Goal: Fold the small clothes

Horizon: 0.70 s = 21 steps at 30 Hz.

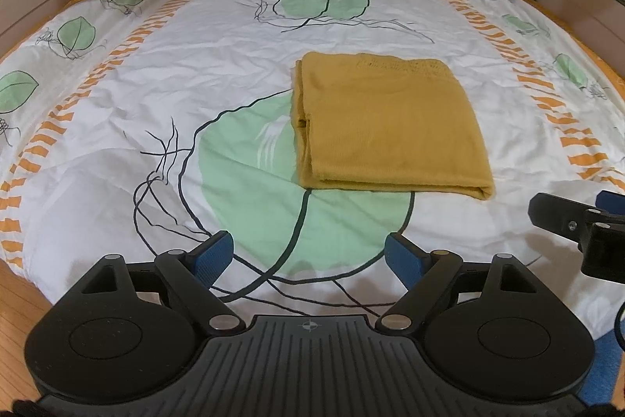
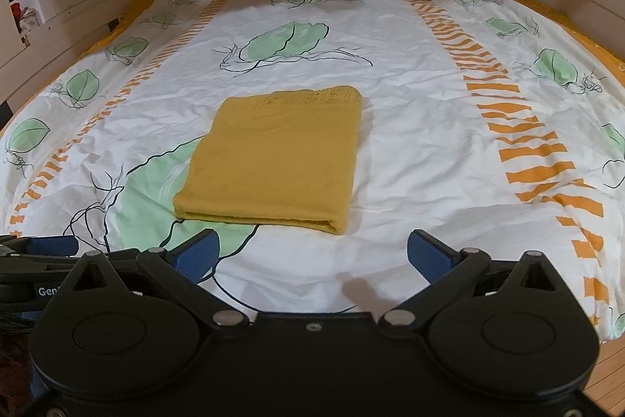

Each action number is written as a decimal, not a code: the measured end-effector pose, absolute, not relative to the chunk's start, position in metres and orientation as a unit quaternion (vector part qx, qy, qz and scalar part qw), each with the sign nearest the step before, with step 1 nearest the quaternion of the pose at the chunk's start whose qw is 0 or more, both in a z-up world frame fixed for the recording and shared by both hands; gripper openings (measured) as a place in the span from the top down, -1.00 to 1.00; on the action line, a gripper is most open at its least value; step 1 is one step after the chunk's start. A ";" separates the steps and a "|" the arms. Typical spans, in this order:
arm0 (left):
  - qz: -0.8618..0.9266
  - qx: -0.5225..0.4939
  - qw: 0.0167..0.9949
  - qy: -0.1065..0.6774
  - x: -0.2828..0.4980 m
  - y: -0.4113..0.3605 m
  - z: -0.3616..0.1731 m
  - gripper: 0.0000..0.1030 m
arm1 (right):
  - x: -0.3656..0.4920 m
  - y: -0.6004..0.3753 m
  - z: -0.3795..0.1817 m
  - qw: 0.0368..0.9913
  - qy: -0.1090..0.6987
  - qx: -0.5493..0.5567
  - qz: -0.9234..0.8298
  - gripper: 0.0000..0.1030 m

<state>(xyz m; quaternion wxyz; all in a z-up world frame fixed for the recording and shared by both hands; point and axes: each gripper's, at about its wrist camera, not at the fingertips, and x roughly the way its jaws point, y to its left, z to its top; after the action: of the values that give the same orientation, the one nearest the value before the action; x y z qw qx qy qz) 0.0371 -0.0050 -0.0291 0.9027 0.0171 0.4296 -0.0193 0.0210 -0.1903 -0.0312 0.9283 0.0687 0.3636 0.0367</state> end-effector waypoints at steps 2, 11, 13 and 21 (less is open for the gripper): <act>-0.019 0.017 0.903 0.429 0.037 -0.005 -0.029 -0.64 | 0.021 -0.190 -0.031 0.928 0.364 0.069 0.037 -0.98; -0.021 0.016 0.901 0.433 0.037 -0.004 -0.031 -0.64 | 0.022 -0.190 -0.033 0.927 0.366 0.073 0.042 -0.98; -0.020 0.017 0.901 0.433 0.037 -0.004 -0.031 -0.64 | 0.022 -0.190 -0.033 0.926 0.367 0.073 0.042 -0.98; -0.020 0.016 0.901 0.434 0.037 -0.004 -0.032 -0.64 | 0.023 -0.189 -0.035 0.925 0.371 0.074 0.042 -0.98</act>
<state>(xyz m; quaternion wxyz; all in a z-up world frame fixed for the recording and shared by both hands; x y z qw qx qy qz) 0.0374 -0.0038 -0.0322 0.9008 0.0164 0.4335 -0.0202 0.0232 -0.1890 -0.0347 0.9249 0.0738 0.3705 0.0422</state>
